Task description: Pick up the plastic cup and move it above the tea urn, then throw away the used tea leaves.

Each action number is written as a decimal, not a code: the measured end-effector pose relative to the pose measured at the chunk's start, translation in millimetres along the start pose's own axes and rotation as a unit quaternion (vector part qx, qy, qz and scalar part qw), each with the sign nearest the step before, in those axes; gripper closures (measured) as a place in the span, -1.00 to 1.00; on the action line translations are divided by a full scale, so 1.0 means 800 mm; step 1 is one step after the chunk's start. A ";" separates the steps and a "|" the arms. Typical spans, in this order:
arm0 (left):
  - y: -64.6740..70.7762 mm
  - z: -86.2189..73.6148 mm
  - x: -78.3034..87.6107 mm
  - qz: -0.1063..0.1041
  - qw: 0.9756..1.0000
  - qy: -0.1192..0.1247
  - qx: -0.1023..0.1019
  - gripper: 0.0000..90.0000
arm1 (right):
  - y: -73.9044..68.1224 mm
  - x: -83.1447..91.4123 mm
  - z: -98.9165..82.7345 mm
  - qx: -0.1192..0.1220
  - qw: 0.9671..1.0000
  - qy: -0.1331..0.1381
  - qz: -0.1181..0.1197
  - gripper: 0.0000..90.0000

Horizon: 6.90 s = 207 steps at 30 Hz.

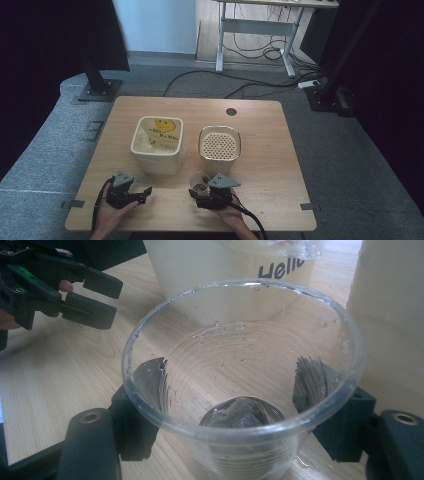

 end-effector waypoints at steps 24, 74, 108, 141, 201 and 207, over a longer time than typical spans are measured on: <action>-0.008 -0.003 0.001 -0.002 1.000 -0.005 0.002 -0.66 | 0.074 0.103 0.055 -0.044 0.989 0.103 -0.097 -0.24; 0.000 -0.010 -0.005 -0.023 0.999 -0.029 -0.002 -0.66 | 0.160 0.118 0.196 0.059 0.961 0.089 -0.255 -0.22; -0.008 -0.010 0.000 -0.019 0.999 -0.028 -0.001 -0.65 | 0.135 0.024 0.195 0.524 0.755 -0.198 -0.341 -0.22; -0.008 -0.008 0.000 -0.017 1.000 -0.024 0.004 -0.65 | 0.115 0.012 0.197 0.814 0.392 -0.298 -0.310 -0.18; -0.013 -0.007 0.002 -0.019 0.999 -0.028 0.009 -0.65 | 0.108 0.013 0.211 0.803 0.399 -0.285 -0.341 -0.18; -0.013 -0.007 0.002 -0.018 0.999 -0.028 0.012 -0.65 | 0.110 0.019 0.214 0.755 0.496 -0.255 -0.346 -0.18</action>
Point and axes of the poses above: each handheld gripper's, and its own axes: x roughly backward along the jaws, z roughly out of its top, y roughly to its right, the point moved 8 cm from there along -x, roughly forward along the jaws, and after that the axes turned 8 degrees about y, right-handed, at the moved point
